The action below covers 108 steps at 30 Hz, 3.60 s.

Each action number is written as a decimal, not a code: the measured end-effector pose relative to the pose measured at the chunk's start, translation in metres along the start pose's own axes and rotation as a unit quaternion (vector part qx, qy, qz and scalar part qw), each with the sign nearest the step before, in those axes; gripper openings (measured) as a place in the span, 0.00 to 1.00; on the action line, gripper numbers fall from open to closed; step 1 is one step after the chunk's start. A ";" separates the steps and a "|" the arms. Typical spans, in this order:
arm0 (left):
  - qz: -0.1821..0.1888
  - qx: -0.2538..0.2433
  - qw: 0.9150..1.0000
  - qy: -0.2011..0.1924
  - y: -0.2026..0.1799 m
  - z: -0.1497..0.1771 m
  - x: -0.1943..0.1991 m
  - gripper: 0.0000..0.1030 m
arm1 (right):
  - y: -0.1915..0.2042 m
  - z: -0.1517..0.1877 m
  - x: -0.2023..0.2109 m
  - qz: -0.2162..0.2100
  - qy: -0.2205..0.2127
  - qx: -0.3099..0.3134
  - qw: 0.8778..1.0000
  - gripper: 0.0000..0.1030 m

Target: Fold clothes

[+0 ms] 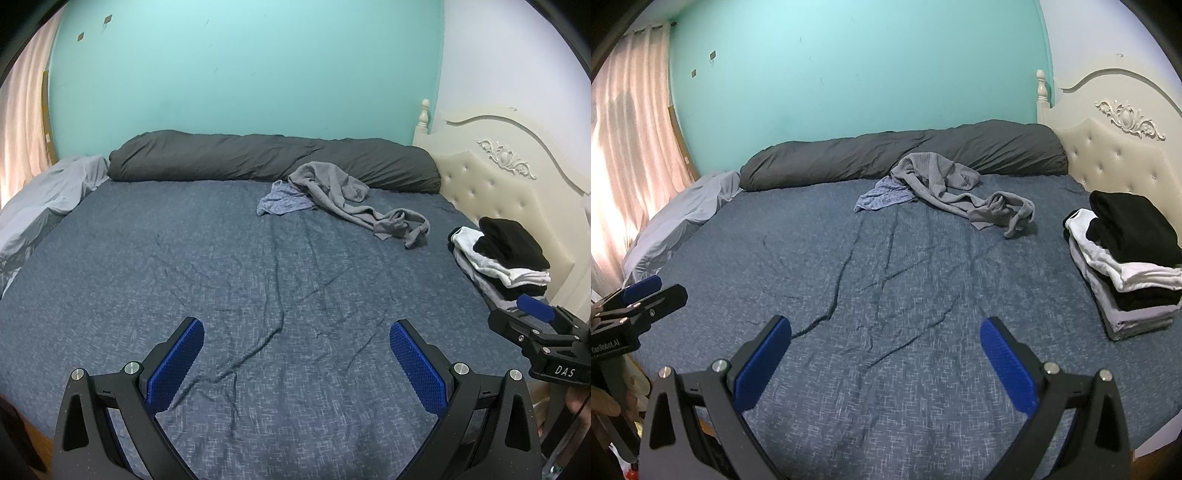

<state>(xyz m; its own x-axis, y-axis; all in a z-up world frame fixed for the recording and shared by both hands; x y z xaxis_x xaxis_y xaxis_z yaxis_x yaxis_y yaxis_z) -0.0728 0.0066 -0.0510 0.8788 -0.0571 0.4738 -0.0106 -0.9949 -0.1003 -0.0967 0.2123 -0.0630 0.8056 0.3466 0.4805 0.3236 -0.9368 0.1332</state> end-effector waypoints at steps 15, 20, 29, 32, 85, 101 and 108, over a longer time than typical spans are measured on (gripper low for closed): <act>-0.018 0.004 1.000 0.024 0.019 0.019 -0.070 1.00 | -0.059 0.014 -0.074 0.030 0.057 0.018 0.998 1.00; -0.017 0.007 0.999 0.033 0.027 0.025 -0.112 1.00 | -0.090 0.009 -0.118 0.047 0.071 0.016 0.996 1.00; -0.006 0.026 0.998 0.057 0.041 0.033 -0.204 1.00 | -0.152 -0.006 -0.223 0.099 0.098 0.049 0.989 1.00; 0.004 0.030 0.997 0.067 0.043 0.036 -0.237 1.00 | -0.168 -0.019 -0.257 0.104 0.098 0.070 0.987 1.00; 0.035 0.067 0.994 0.084 0.074 0.051 -0.314 1.00 | -0.178 -0.096 -0.418 0.021 0.068 0.202 0.977 0.12; 0.011 0.120 0.991 0.056 0.124 0.063 -0.203 1.00 | 0.015 -0.047 -0.224 -0.148 0.018 0.160 0.976 0.11; 0.016 0.130 0.989 0.065 0.135 0.082 -0.177 1.00 | 0.049 0.004 -0.203 -0.157 0.049 0.110 0.980 0.11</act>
<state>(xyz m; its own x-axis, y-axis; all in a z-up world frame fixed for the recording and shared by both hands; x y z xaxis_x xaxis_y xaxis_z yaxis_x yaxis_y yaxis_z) -0.1907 -0.1110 -0.2197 0.8114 -0.1144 0.5731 0.1015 -0.9381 -0.3310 -0.2422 0.0958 -0.1577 0.6009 0.6003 0.5278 0.6559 -0.7477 0.1035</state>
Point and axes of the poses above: each gripper's, at about its wrist camera, not at the fingertips, and x roughly against the way its jaws point, y to its left, z to its underside, the point moved 7 cm from there along -x, roughly the way its jaws point, and after that the axes turned 9 degrees about -y, right-handed, at the moved point
